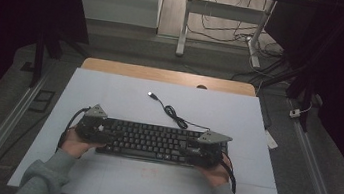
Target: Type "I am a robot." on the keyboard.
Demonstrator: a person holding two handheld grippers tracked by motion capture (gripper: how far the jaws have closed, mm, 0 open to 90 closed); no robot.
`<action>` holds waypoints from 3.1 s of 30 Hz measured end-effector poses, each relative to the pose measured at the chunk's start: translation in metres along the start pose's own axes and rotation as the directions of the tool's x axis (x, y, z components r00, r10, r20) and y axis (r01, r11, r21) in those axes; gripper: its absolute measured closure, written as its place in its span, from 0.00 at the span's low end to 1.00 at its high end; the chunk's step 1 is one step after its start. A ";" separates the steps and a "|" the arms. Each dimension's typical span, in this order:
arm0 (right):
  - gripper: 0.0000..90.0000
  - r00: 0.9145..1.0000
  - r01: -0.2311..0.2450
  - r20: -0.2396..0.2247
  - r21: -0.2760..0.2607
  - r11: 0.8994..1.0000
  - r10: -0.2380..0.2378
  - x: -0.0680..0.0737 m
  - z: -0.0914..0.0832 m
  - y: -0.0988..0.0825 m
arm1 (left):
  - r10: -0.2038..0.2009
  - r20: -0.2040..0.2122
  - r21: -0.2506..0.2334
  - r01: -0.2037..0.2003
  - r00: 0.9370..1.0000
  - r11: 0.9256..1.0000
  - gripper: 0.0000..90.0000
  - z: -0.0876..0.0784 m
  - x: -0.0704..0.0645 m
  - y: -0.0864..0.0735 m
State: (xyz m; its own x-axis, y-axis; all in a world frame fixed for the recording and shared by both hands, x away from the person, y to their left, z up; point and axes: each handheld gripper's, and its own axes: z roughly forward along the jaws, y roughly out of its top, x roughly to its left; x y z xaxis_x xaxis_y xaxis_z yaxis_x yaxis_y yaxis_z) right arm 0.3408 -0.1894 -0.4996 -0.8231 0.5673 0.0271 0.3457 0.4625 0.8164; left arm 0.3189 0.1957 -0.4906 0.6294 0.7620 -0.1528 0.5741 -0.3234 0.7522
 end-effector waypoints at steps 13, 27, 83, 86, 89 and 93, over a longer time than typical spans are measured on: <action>0.54 1.000 0.006 0.009 0.004 1.000 -0.006 0.001 0.002 0.001 | 0.038 0.025 -0.010 -0.038 0.999 0.999 0.76 0.014 -0.010 0.006; 0.54 1.000 0.012 -0.001 0.005 1.000 -0.012 0.001 0.004 0.001 | 0.085 0.061 0.043 -0.088 0.994 0.995 0.99 0.040 -0.023 0.014; 0.54 1.000 0.018 0.006 0.006 1.000 -0.018 0.000 0.003 0.002 | 0.080 0.031 0.056 -0.082 0.996 0.995 0.98 0.049 -0.023 0.015; 0.54 1.000 0.015 0.008 0.005 1.000 -0.015 0.000 0.002 0.002 | 0.072 0.033 0.037 -0.073 0.997 0.997 0.97 0.040 -0.021 0.015; 0.54 1.000 0.014 0.012 0.007 1.000 -0.014 -0.001 0.002 0.002 | 0.061 0.034 0.016 -0.061 0.998 0.998 0.92 0.029 -0.018 0.012; 0.54 1.000 0.012 0.015 0.007 1.000 -0.013 -0.001 0.001 0.002 | 0.042 0.030 0.009 -0.043 0.999 0.999 0.78 0.017 -0.014 0.006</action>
State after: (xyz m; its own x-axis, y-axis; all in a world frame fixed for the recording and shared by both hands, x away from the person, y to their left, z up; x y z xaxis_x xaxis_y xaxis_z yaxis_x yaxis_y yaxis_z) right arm 0.3430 -0.1885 -0.4989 -0.8204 0.5717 0.0081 0.3387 0.4746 0.8124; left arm 0.3221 0.1738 -0.4949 0.6682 0.7307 -0.1397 0.5514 -0.3605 0.7523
